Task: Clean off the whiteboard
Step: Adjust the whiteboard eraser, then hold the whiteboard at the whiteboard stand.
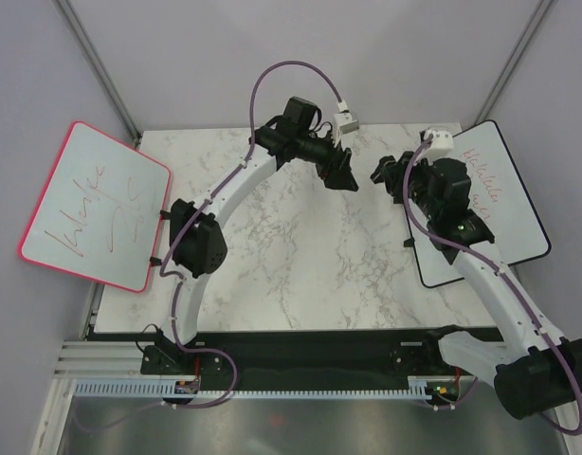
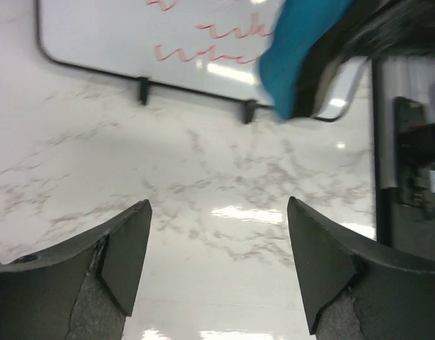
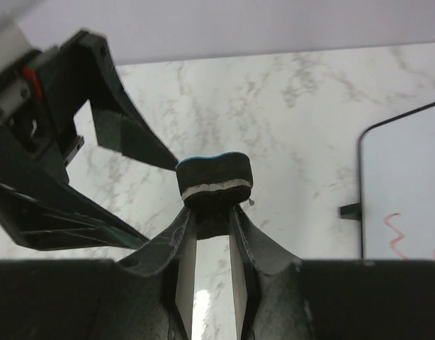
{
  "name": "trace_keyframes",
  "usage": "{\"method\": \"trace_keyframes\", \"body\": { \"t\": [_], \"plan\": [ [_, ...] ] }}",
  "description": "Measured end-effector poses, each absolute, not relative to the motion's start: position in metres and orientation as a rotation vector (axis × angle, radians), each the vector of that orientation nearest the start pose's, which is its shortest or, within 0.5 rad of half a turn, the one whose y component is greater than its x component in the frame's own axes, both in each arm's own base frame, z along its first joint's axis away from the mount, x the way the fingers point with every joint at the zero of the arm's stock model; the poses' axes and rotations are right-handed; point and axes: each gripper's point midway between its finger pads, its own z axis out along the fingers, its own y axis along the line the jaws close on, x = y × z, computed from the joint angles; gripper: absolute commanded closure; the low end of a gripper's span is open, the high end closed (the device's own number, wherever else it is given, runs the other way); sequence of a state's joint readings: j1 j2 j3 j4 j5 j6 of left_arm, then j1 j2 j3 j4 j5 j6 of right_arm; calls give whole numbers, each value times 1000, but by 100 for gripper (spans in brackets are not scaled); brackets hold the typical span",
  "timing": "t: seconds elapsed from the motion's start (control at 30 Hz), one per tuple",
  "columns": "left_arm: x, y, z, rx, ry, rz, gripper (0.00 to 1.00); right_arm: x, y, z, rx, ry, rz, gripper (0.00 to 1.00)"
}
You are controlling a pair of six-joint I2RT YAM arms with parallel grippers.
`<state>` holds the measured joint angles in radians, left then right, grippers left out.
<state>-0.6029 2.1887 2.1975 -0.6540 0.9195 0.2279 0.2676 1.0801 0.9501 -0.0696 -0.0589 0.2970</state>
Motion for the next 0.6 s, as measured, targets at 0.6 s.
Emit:
{"method": "trace_keyframes", "body": {
  "t": [0.6],
  "plan": [
    [357,-529,83,1586,1705,-773,22,317,-38,330,369,1823,-358,100]
  ]
}}
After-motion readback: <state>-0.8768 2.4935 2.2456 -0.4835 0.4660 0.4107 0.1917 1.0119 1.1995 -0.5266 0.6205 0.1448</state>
